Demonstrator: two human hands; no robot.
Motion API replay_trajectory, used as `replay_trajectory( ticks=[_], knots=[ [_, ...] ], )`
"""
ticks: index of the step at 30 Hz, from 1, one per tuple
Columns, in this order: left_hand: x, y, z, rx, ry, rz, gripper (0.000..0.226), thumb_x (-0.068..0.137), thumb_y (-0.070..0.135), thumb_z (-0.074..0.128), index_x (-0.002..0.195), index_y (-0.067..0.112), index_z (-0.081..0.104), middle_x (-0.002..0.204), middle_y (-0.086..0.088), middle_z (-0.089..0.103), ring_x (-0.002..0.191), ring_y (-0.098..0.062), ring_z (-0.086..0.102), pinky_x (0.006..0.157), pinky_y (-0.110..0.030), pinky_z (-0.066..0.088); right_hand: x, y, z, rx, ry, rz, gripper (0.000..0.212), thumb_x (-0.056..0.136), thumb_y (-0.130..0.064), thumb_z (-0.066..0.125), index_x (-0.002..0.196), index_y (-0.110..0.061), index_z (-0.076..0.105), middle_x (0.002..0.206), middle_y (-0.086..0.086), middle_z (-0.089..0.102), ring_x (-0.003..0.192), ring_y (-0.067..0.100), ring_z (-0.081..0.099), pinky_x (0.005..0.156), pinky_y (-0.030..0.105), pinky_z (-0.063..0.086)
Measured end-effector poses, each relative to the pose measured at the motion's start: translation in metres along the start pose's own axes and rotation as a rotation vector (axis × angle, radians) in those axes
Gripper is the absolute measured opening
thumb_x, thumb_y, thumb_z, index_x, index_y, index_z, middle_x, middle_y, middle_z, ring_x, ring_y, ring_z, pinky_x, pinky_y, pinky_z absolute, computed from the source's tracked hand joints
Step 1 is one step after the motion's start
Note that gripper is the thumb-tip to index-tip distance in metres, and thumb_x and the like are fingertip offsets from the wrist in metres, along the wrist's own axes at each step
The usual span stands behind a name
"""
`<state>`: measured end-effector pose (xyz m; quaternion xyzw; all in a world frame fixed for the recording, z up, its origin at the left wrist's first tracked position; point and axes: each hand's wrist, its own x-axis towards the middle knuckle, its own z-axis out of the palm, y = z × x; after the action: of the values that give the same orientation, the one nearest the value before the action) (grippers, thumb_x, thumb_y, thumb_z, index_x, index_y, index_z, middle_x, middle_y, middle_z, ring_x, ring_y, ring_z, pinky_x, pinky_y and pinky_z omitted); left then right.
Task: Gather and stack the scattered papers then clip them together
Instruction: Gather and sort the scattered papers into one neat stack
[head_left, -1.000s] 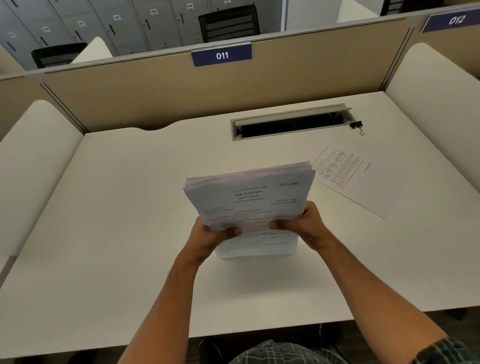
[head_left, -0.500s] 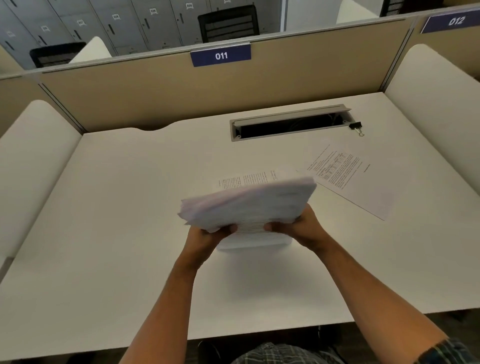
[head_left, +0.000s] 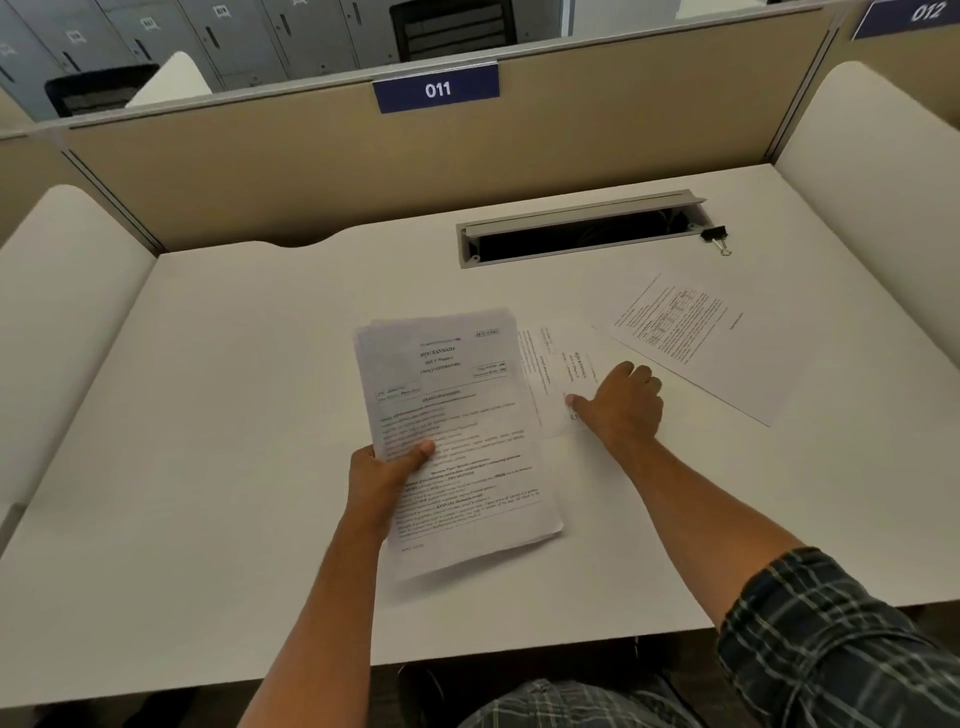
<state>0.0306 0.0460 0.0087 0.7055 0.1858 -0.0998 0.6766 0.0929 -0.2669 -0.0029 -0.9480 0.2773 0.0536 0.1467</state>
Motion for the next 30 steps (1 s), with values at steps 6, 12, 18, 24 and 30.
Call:
replay_trajectory(
  ticks=[6, 12, 18, 24, 30],
  knots=[
    [0.001, -0.001, -0.008, -0.04, 0.036, -0.007, 0.037, 0.077, 0.02, 0.089, 0.109, 0.011, 0.073, 0.097, -0.003, 0.082, 0.083, -0.028, 0.08, 0.064, -0.037, 0.065, 0.008, -0.009, -0.001, 0.201, -0.115, 0.037, 0.07, 0.077, -0.045, 0.088, 0.124, -0.003, 0.057, 0.126, 0.019, 0.057, 0.116, 0.035, 0.059, 0.092, 0.043, 0.054],
    [0.001, -0.003, -0.013, -0.031, 0.05, -0.017, 0.038, 0.078, 0.021, 0.089, 0.111, 0.014, 0.072, 0.099, -0.003, 0.082, 0.084, -0.028, 0.08, 0.067, -0.042, 0.066, 0.015, -0.004, -0.004, 0.284, -0.178, 0.082, 0.057, 0.076, -0.036, 0.09, 0.115, -0.004, 0.063, 0.118, 0.016, 0.064, 0.109, 0.035, 0.065, 0.088, 0.042, 0.058],
    [0.0, -0.004, -0.013, -0.035, 0.053, -0.028, 0.045, 0.078, 0.022, 0.089, 0.117, 0.01, 0.071, 0.104, -0.007, 0.081, 0.087, -0.031, 0.079, 0.076, -0.052, 0.065, 0.004, -0.007, 0.005, 0.201, -0.135, 0.073, 0.053, 0.085, -0.036, 0.079, 0.122, -0.004, 0.059, 0.127, 0.016, 0.052, 0.117, 0.033, 0.056, 0.086, 0.041, 0.053],
    [-0.005, -0.005, -0.016, -0.048, 0.036, -0.016, 0.045, 0.078, 0.021, 0.09, 0.117, 0.01, 0.071, 0.104, -0.007, 0.081, 0.089, -0.033, 0.079, 0.077, -0.053, 0.065, 0.001, -0.008, 0.009, 0.171, -0.124, 0.05, 0.038, 0.089, -0.029, 0.071, 0.117, -0.005, 0.063, 0.128, 0.016, 0.051, 0.118, 0.033, 0.052, 0.083, 0.038, 0.049],
    [-0.008, -0.009, -0.018, -0.058, 0.029, -0.004, 0.042, 0.079, 0.021, 0.089, 0.116, 0.012, 0.071, 0.105, -0.008, 0.081, 0.089, -0.033, 0.079, 0.075, -0.051, 0.065, -0.011, -0.006, 0.016, 0.074, 0.049, -0.022, 0.01, 0.087, -0.013, 0.059, 0.081, -0.012, 0.051, 0.116, 0.014, 0.056, 0.106, 0.031, 0.053, 0.078, 0.036, 0.046]
  ],
)
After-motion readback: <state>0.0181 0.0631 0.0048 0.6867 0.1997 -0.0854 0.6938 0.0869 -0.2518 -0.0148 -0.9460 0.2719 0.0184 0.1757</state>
